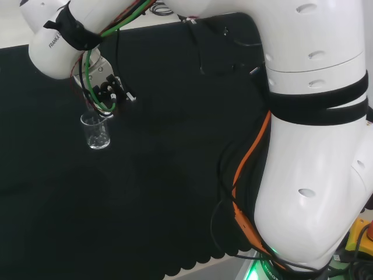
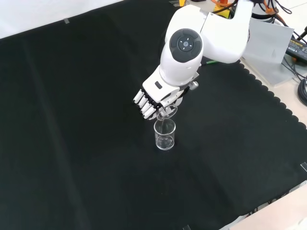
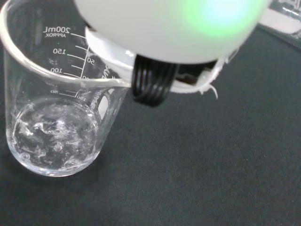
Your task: Pour the water from the handheld beaker into the one on the table.
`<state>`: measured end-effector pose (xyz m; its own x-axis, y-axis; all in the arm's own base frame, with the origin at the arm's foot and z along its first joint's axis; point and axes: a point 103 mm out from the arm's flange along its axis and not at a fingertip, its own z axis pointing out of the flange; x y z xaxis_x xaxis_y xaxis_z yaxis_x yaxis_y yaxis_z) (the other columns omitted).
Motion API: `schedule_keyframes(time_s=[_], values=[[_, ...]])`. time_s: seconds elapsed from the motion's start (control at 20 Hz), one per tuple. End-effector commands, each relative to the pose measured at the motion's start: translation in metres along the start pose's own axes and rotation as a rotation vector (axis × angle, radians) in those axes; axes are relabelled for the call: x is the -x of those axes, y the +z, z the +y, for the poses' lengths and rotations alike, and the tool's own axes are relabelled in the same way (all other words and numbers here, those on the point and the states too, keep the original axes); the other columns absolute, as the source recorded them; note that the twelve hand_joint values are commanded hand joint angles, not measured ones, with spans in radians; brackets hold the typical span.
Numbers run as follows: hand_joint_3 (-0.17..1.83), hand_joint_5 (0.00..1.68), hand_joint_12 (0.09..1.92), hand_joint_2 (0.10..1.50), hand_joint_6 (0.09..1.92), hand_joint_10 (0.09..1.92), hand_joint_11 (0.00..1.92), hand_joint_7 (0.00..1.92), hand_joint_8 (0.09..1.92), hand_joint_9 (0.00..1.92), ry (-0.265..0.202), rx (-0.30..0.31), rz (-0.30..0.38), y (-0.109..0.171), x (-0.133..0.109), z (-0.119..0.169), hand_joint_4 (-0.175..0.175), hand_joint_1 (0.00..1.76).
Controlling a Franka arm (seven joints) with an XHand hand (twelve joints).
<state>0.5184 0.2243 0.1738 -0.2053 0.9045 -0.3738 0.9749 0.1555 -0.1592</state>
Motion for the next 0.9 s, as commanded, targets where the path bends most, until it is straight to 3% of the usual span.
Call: schedule_keyframes(time_s=[0.05,0.9], values=[[1.19,0.91,1.06,0.49,1.57,1.14,0.92,1.10,1.25,1.22,-0.004,0.001,-0.002,0.0000,-0.0006,-0.0005,-0.175,1.42],[1.19,0.91,1.06,0.49,1.57,1.14,0.92,1.10,1.25,1.22,-0.015,0.005,0.013,-0.0001,-0.0013,-0.0013,-0.175,1.42]])
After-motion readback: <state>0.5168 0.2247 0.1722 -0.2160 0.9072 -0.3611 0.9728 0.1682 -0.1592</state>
